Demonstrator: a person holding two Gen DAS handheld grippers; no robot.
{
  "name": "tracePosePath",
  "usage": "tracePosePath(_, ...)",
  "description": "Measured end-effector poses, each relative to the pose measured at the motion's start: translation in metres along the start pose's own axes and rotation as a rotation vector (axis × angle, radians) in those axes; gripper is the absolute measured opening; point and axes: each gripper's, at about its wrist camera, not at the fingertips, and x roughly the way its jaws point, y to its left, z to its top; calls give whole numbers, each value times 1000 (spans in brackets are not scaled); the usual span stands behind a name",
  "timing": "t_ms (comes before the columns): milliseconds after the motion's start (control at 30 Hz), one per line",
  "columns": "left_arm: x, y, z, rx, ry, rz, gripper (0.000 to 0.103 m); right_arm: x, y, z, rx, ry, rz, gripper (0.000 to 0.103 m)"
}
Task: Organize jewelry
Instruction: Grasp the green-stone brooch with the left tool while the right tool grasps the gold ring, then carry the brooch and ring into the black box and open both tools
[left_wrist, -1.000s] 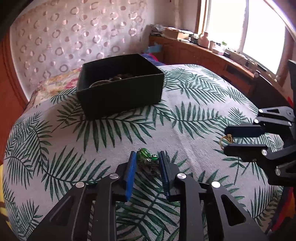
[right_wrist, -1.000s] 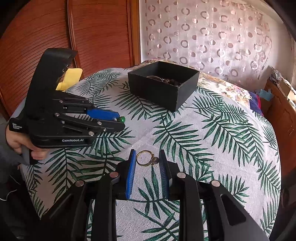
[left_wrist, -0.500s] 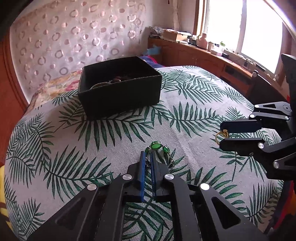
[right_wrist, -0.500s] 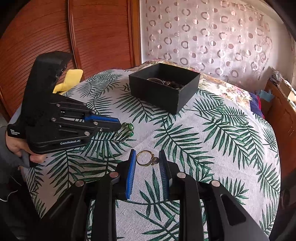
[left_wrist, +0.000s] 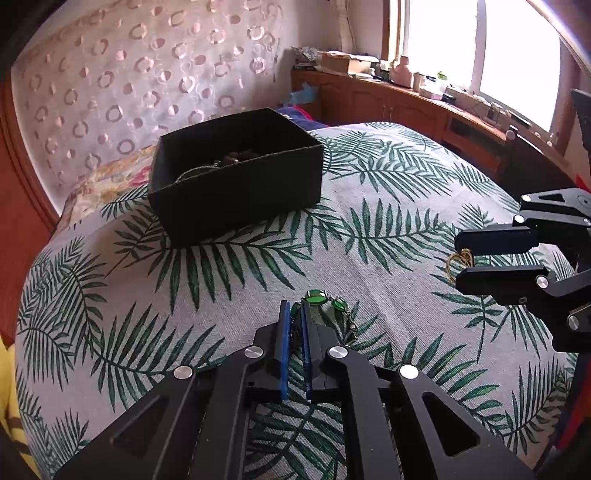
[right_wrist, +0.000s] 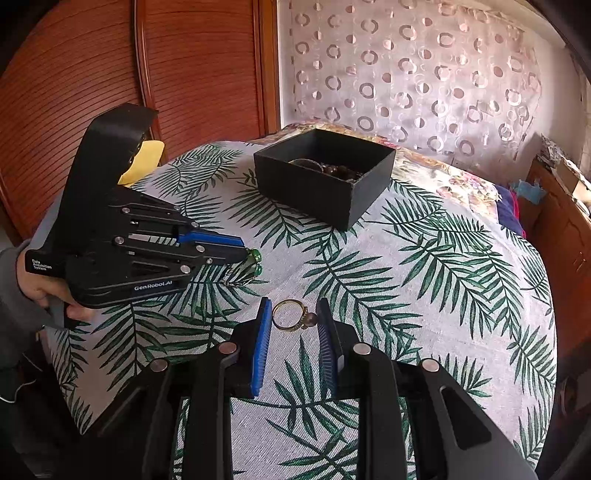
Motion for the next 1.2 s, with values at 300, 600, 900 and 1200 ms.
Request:
tracePosePath(300, -37, 18, 20, -70, -119, -15, 4, -5, -2, 18, -4, -39, -9, 27)
tracePosePath(600, -56, 26, 35, -80, -164, -19, 4, -7, -4, 27, 1, -55, -11, 27)
tracePosePath(900, -74, 34, 83, -71, -233, 5, 4, -1, -15, 65, 5, -103, -14, 27)
tracePosePath(1200, -55, 48, 120, -87, -228, 30, 4, 28, -32, 104, 31, -120, -17, 27)
